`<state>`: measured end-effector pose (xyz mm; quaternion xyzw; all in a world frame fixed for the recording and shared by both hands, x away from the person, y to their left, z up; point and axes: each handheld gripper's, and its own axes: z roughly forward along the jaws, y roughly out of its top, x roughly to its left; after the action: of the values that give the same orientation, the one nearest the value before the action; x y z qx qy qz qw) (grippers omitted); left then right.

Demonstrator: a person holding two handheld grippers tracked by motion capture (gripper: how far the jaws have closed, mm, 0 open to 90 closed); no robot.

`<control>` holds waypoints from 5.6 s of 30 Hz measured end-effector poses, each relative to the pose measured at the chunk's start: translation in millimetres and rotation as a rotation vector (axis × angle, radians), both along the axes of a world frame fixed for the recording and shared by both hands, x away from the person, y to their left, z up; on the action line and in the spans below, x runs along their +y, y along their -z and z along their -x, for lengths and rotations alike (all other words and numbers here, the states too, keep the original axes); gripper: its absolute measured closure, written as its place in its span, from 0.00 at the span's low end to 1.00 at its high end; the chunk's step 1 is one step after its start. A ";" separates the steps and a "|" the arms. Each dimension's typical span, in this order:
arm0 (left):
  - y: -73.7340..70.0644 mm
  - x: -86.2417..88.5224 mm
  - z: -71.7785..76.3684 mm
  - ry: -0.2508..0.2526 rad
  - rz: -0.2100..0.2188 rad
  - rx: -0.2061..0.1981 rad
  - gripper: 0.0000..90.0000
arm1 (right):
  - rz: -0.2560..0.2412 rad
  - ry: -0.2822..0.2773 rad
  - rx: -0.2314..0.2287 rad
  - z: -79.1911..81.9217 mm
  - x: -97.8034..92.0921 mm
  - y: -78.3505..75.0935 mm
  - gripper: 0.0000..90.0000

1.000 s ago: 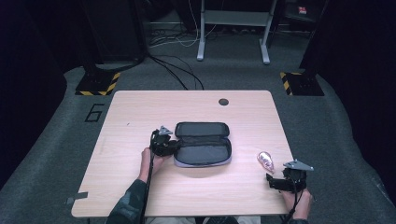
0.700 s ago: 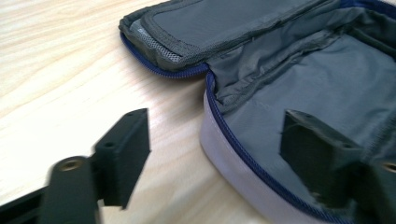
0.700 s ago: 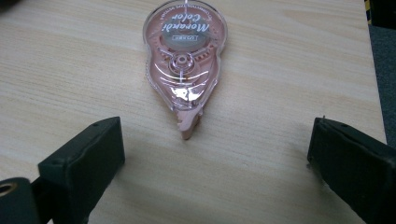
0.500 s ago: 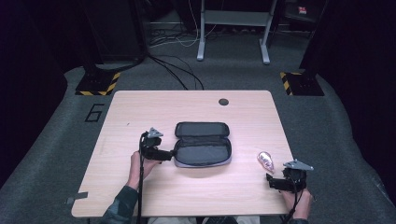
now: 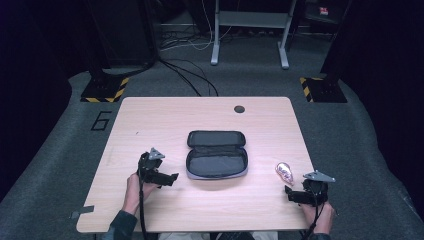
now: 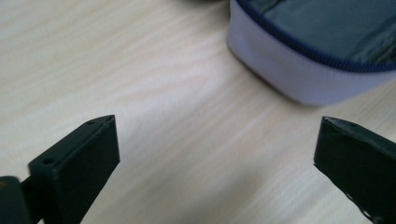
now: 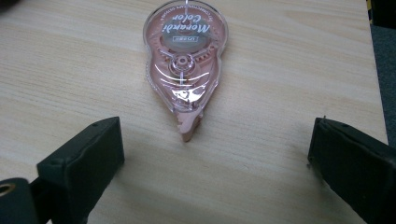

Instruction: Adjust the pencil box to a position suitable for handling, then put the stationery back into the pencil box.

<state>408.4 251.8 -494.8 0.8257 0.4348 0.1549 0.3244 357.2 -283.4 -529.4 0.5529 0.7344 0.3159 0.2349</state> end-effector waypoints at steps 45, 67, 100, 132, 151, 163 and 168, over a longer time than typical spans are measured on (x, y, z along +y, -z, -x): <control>36.1 24.9 25.9 -0.108 0.005 -0.073 0.00 | 0.014 -0.069 -0.014 -34.6 25.9 -13.6 0.38; 36.2 24.3 23.8 -0.103 0.009 -0.073 0.00 | -0.030 -0.054 -0.038 -29.0 23.5 -8.9 0.55; 36.9 23.4 24.2 -0.114 0.008 -0.084 0.00 | -0.040 -0.154 -0.138 -27.3 49.5 -62.1 0.55; 37.0 23.2 24.2 -0.116 0.010 -0.084 0.00 | -0.040 -0.324 -0.175 -49.9 116.7 -100.1 0.55; 37.0 23.2 24.3 -0.117 0.009 -0.086 0.00 | -0.038 -0.405 -0.159 -61.7 156.3 -101.5 0.55; 36.9 23.3 24.3 -0.115 0.007 -0.085 0.00 | -0.047 -0.452 -0.144 -66.6 180.8 -97.6 0.55; 37.0 23.2 24.3 -0.116 0.009 -0.086 0.00 | -0.056 -0.467 -0.142 -68.0 186.1 -94.6 0.55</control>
<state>384.1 275.0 -531.7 0.7902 0.4684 0.2068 0.3368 425.1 -97.3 -434.8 0.3507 0.8150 0.4199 0.1909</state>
